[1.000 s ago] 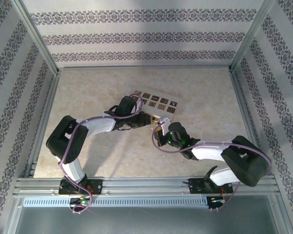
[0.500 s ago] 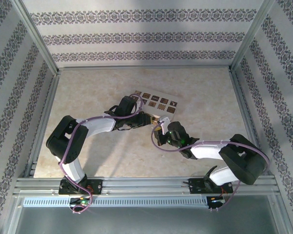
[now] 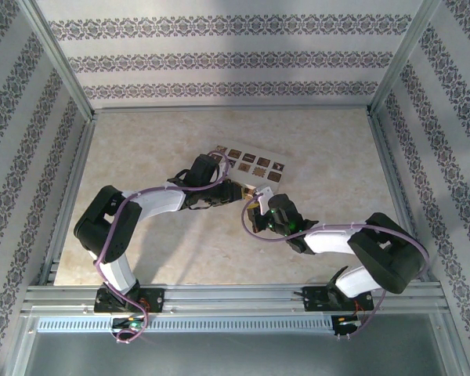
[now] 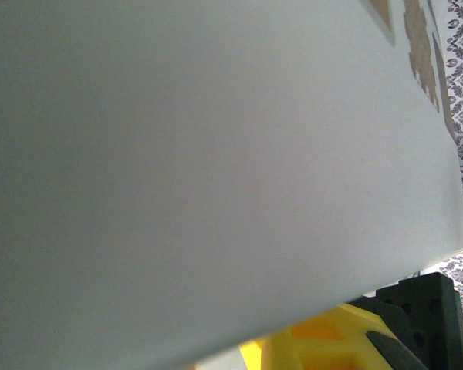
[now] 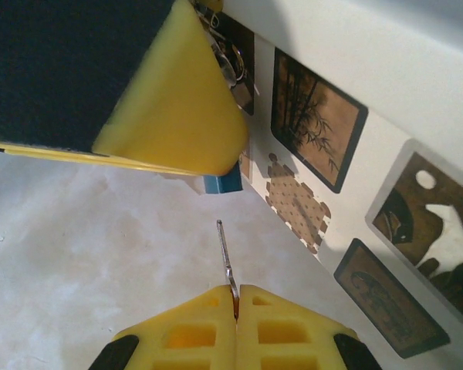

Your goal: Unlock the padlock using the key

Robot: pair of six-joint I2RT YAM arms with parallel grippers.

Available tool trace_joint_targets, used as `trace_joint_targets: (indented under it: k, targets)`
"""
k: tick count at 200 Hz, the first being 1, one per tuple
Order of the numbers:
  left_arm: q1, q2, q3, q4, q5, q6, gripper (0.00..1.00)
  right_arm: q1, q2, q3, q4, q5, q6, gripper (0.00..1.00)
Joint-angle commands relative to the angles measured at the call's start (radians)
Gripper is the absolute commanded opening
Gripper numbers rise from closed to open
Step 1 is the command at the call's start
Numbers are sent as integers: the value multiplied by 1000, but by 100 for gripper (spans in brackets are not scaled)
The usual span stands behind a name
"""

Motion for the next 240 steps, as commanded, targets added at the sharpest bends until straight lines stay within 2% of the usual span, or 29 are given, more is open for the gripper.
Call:
trace_joint_targets:
  k: [1,240]
  targets:
    - [-17,-34,23,35,41,-24,21,-8,16,29,48,3,15,0]
    - [-17,-34,17,55,44,-38,21,-21,78,69,203,-38,74,0]
